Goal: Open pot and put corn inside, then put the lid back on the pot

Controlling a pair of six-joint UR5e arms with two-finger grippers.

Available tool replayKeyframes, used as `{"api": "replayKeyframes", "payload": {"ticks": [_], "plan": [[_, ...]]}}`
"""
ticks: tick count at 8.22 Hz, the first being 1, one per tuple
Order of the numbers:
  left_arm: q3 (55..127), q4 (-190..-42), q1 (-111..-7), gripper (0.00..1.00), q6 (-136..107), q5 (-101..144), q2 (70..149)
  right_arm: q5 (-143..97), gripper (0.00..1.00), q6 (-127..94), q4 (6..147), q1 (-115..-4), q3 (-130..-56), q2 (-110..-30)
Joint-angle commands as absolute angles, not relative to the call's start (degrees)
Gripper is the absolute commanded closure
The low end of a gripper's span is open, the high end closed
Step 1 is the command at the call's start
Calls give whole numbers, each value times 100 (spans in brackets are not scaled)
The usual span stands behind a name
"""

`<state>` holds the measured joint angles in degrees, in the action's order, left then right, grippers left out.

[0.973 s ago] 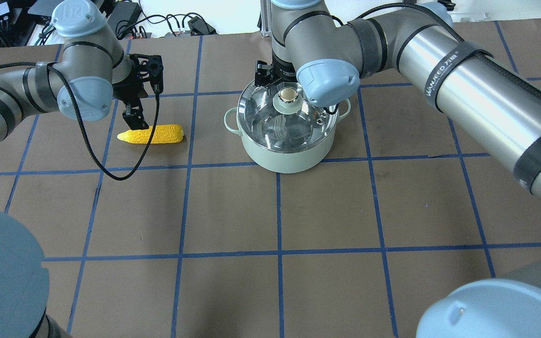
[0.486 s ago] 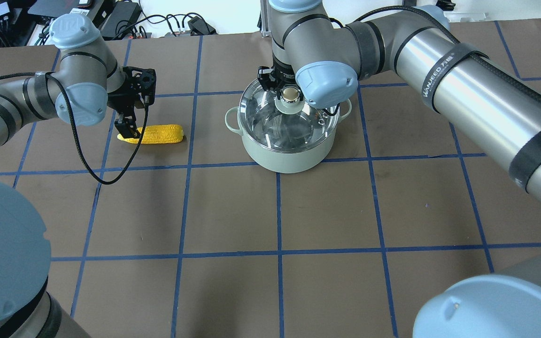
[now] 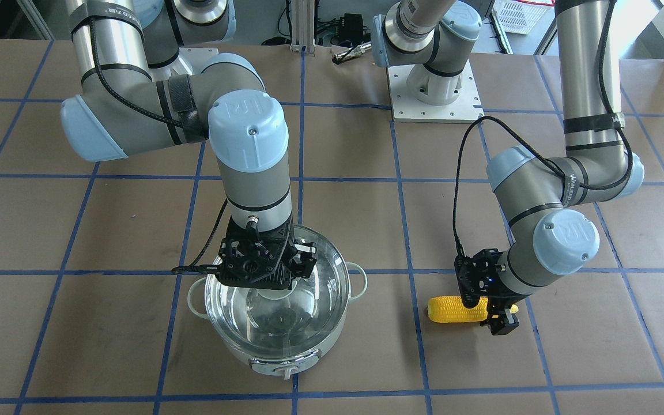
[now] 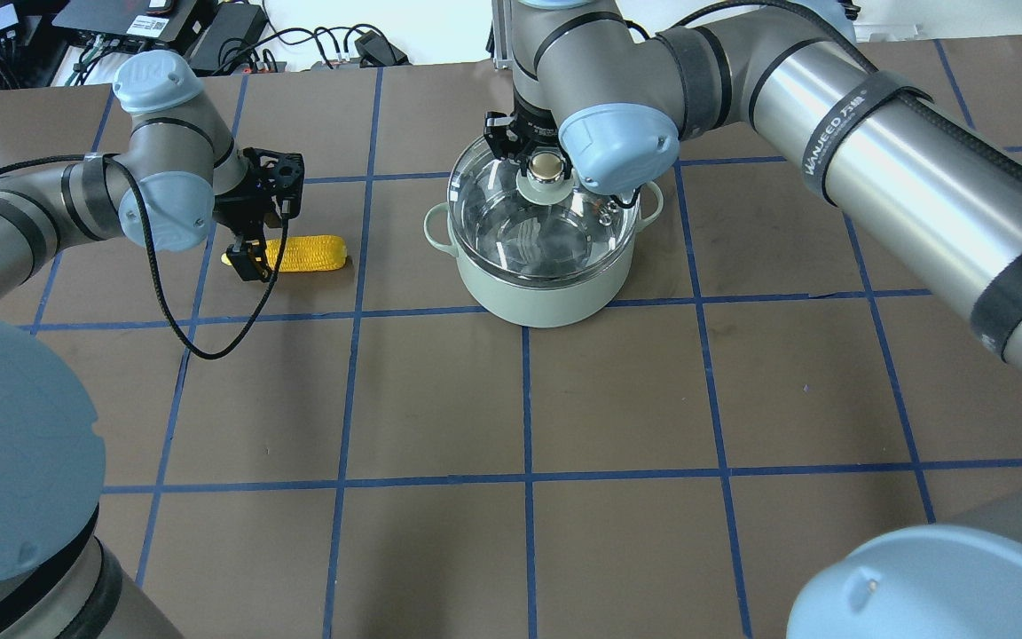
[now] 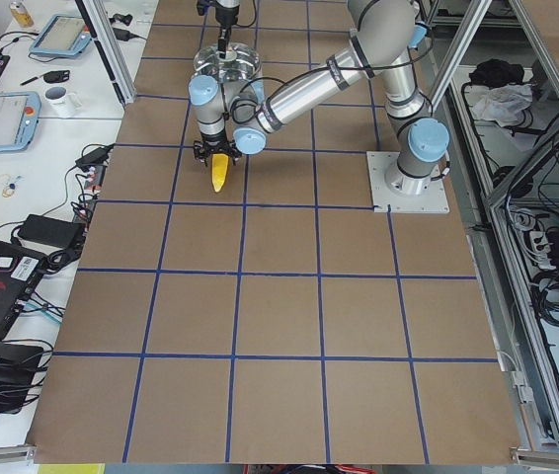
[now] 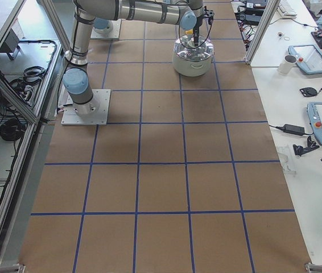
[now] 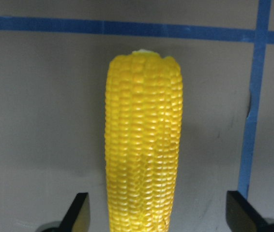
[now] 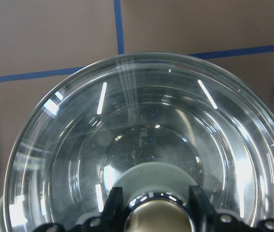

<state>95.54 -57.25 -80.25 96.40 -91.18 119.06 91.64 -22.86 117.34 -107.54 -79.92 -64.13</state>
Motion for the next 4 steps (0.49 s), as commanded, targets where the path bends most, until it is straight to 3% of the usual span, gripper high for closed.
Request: {"api": "replayKeyframes", "payload": {"ticks": [1,2,3,4], "plan": [[9571,-5695,-8024,0,9598,-8895,12067,9149,71,-2172,10922,-10679,-7787,-7027],[9571,-5704,-8024,0,9598,-8895,12076,9176,71,-1875,10472,-10627,-7805,-7449],[9571,-5695,-8024,21,9615,-8895,12102,9167,71,-1594,10015,-10426,-7883,-7845],[9571,-5678,-8024,70,9633,-8912,12120,9132,73,-1321,9497,-10154,-7910,-8231]]}}
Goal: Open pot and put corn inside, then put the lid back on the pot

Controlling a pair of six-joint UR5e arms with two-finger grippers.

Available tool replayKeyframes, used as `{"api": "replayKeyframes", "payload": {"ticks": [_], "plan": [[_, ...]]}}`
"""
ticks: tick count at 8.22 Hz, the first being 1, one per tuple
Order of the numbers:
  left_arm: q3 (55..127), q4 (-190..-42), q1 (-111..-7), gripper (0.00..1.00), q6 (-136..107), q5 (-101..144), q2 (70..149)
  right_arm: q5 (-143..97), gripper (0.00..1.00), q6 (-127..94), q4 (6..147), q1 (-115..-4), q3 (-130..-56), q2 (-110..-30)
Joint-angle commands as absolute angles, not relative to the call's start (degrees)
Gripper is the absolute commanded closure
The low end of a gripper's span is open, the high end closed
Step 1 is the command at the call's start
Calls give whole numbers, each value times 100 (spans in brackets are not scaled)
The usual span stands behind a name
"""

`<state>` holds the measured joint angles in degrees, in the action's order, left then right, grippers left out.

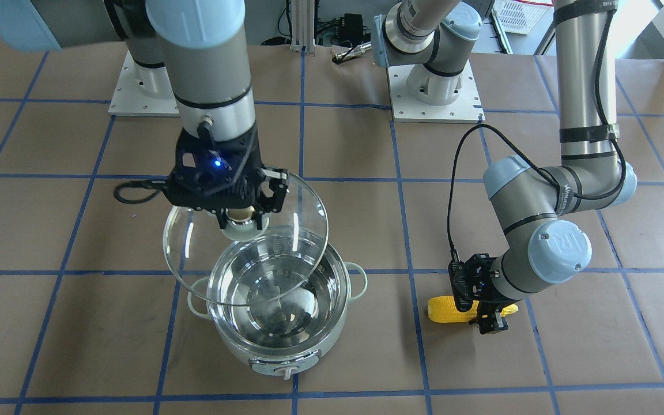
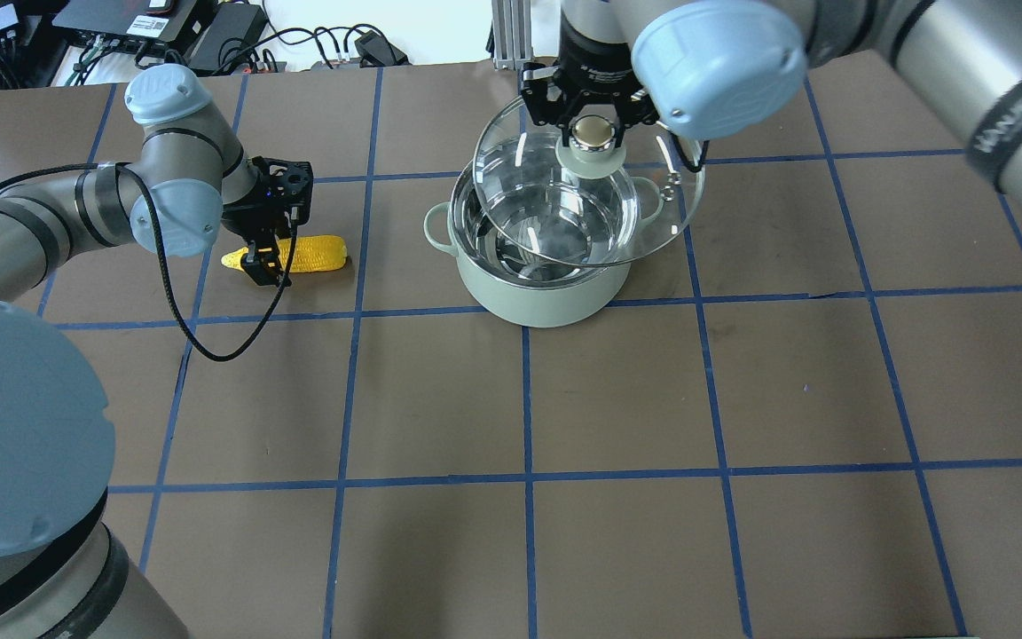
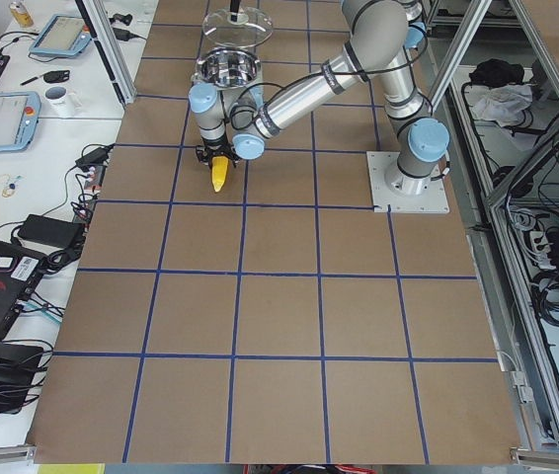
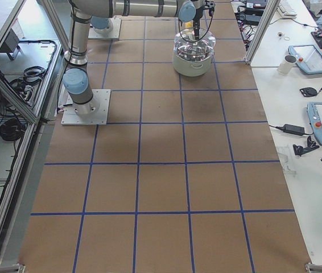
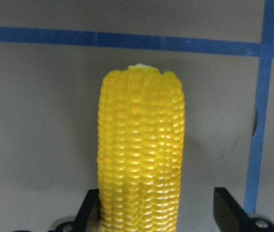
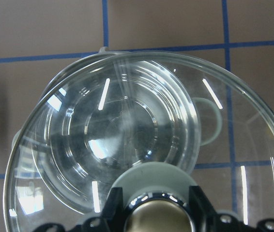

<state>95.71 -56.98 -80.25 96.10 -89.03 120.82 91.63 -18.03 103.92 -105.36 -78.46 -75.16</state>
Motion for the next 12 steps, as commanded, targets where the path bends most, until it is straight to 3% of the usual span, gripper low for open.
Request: {"api": "replayKeyframes", "payload": {"ticks": [1,4,8,12], "plan": [[9571,-5669,-8024,100,9581,-8956,12111,9158,75,-744,8988,-9873,-7936,-8531],[9501,-5669,-8033,100,9641,-8991,11875,9132,79,173,8305,-9213,-8190,-9043],[9492,-5774,-8251,100,9065,-9088,10427,9000,77,352,8655,-8842,-8218,-8825],[9483,-5477,-9848,100,6955,-9280,10177,9000,77,316,8710,-8886,-8218,-8807]]}}
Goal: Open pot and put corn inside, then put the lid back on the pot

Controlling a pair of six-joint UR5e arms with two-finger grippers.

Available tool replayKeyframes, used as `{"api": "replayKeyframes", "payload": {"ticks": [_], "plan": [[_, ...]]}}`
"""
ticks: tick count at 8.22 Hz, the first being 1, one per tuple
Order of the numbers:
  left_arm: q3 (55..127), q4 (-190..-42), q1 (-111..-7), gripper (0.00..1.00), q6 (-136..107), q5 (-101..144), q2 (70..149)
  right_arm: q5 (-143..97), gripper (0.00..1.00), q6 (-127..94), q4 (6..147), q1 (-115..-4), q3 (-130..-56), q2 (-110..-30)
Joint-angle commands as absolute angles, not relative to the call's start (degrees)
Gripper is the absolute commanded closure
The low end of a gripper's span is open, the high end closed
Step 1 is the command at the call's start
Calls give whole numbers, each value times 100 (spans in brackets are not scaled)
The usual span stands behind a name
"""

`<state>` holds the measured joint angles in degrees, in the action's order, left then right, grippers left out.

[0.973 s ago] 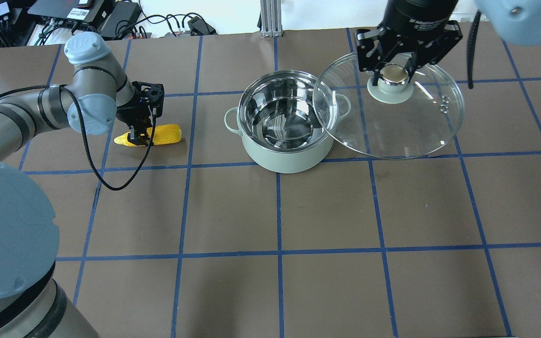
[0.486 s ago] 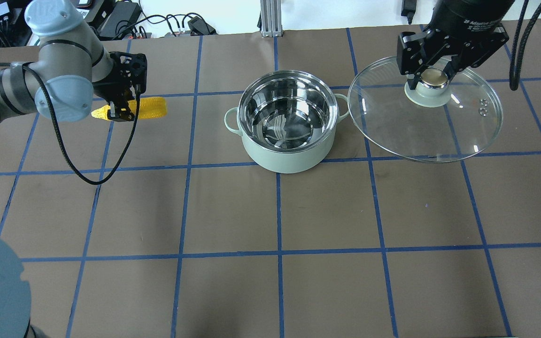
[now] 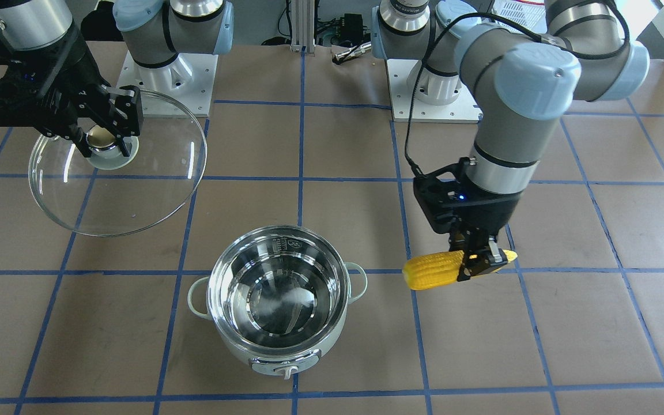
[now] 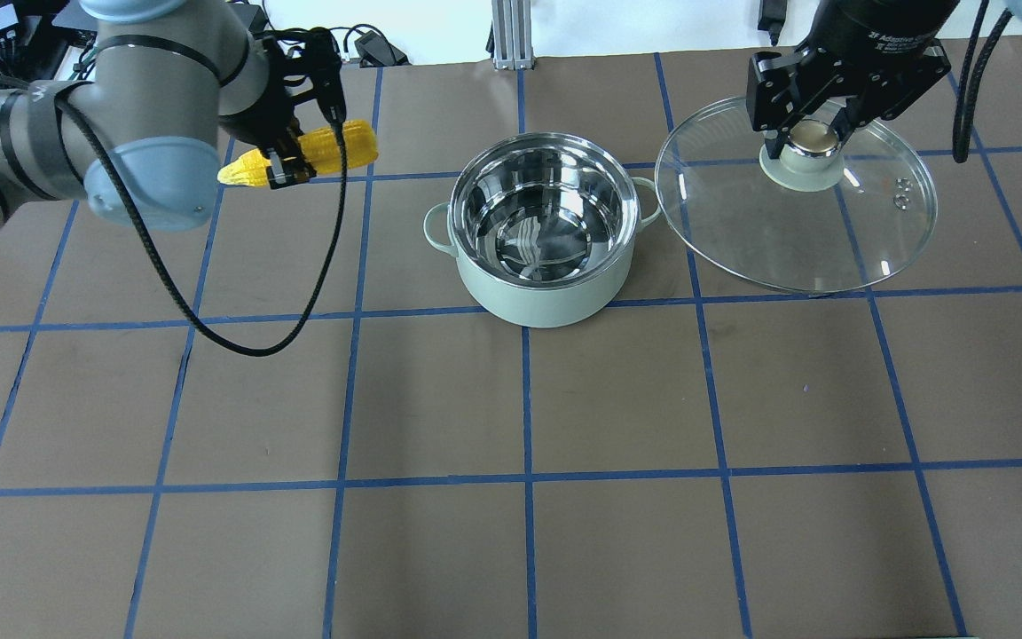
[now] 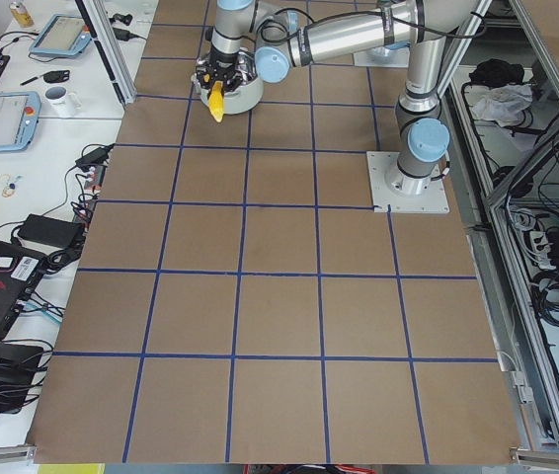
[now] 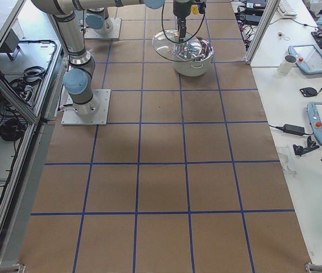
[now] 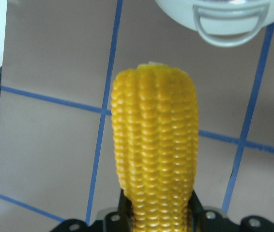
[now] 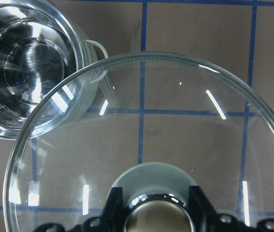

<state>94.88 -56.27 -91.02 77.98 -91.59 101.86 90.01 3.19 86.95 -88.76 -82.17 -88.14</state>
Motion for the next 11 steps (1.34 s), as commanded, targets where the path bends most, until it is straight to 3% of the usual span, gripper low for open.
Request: {"api": "replayKeyframes", "payload": {"ticks": [1,4,7,11], "plan": [[9483,-5180,-10140,100,6848,-9351,10204,9000,77,316,8701,-8886,-8218,-8807],[9431,-4826,-10641,100,6425,-9448,10344,9000,77,316,8701,-8886,-8218,-8807],[8791,-4711,-11126,100,6285,-9466,11072,9000,77,316,8701,-8886,-8218,-8807],[8728,-4685,-11250,100,6127,-9466,11626,9000,77,316,8701,-8877,-8218,-8798]]}}
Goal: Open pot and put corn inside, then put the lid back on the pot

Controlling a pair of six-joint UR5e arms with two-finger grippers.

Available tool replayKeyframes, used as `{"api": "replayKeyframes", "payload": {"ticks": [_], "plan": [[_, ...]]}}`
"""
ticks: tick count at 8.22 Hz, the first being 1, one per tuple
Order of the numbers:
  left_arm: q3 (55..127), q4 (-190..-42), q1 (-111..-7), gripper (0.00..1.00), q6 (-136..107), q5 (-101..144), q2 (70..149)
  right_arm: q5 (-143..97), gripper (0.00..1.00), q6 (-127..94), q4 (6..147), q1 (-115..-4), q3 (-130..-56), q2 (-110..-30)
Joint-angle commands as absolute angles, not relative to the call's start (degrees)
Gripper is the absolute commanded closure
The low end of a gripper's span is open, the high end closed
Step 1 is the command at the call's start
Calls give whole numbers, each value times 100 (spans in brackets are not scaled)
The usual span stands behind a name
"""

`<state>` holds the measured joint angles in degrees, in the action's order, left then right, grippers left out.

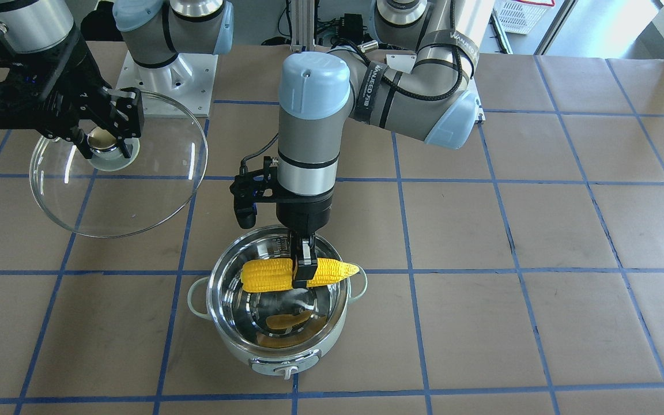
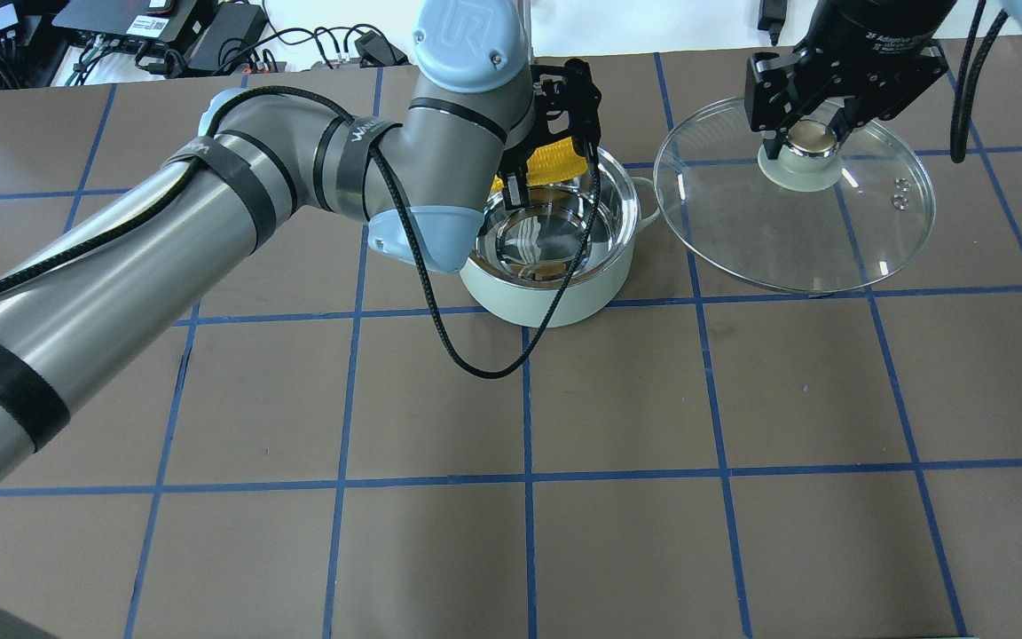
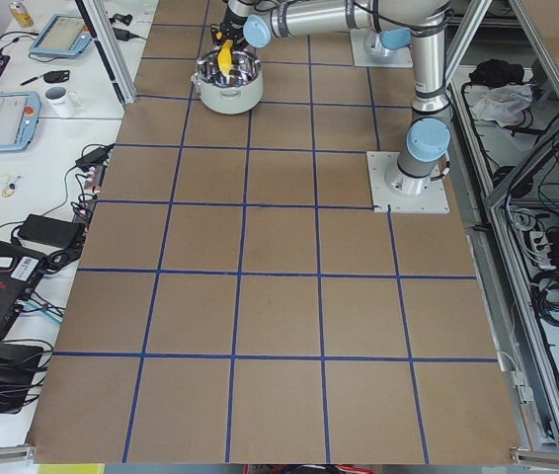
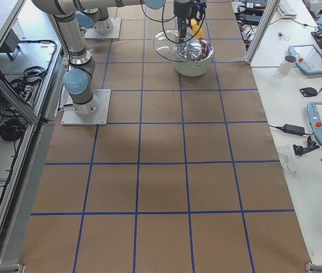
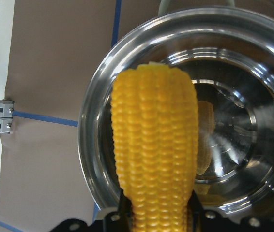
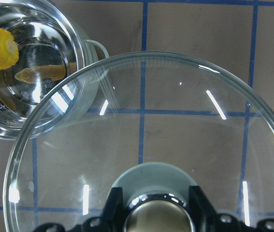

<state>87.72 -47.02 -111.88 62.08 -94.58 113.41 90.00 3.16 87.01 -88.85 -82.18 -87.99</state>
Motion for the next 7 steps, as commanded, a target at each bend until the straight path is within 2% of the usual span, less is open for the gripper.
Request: {"api": "replayKeyframes", "payload": {"ticks": [1,4,5,6,7], "plan": [[8736,-4658,-11259,100,6109,-9440,11654,9000,77,316,8701,-8886,-8218,-8798],[8728,-4597,-11259,100,6091,-9396,11812,9000,77,316,8701,-8886,-8218,-8798],[8728,-4597,-11259,72,6065,-9396,11812,9000,77,316,8701,-8886,-8218,-8798],[8736,-4605,-11259,68,5995,-9396,11804,9000,77,316,8701,-8886,-8218,-8798],[8728,-4597,-11267,17,5872,-9396,11804,9000,77,316,8701,-8886,-8218,-8798]]}}
